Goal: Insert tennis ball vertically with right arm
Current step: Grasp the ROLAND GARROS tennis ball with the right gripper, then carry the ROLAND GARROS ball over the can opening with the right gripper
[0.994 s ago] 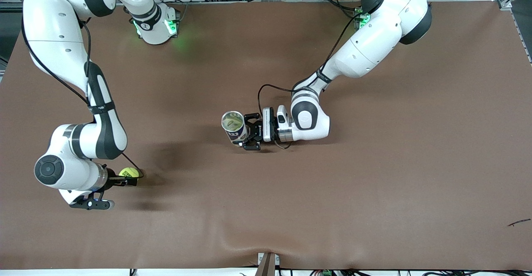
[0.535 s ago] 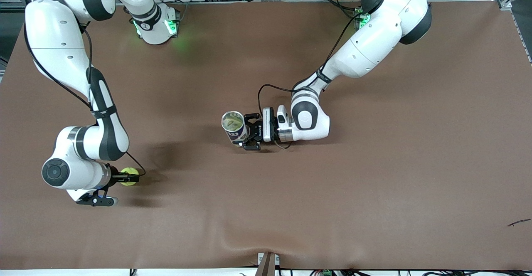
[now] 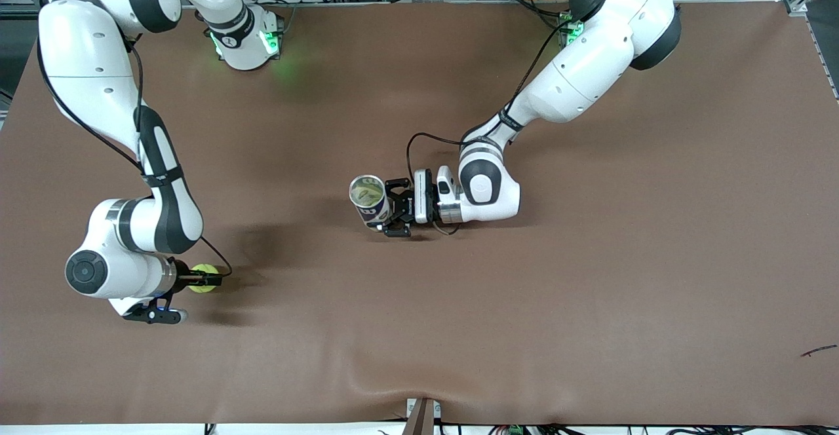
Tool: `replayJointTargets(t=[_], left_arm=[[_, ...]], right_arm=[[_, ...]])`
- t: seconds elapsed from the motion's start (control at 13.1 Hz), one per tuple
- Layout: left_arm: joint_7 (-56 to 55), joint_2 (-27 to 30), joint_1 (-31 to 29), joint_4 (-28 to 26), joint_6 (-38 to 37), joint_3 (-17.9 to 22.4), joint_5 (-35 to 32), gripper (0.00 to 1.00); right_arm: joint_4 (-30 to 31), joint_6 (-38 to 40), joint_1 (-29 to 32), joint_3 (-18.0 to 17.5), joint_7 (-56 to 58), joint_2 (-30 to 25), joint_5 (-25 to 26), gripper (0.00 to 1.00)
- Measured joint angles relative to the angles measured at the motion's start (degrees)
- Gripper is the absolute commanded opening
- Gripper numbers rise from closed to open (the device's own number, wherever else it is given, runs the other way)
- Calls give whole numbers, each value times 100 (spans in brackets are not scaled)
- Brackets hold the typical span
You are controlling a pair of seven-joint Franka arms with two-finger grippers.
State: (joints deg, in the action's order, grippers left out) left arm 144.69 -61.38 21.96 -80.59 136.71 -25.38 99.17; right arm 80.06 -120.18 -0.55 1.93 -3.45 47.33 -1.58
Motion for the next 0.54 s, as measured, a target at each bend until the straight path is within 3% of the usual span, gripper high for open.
replayJointTargets(t=[0.15,0.54], left_arm=[[0,0,0,0,0,0,0,77],[0,0,0,0,0,0,0,77]], right_arm=[[-6,8,1,1,0,-19,-2,50],[-88,5,0,-25,0,-83,-5,51]])
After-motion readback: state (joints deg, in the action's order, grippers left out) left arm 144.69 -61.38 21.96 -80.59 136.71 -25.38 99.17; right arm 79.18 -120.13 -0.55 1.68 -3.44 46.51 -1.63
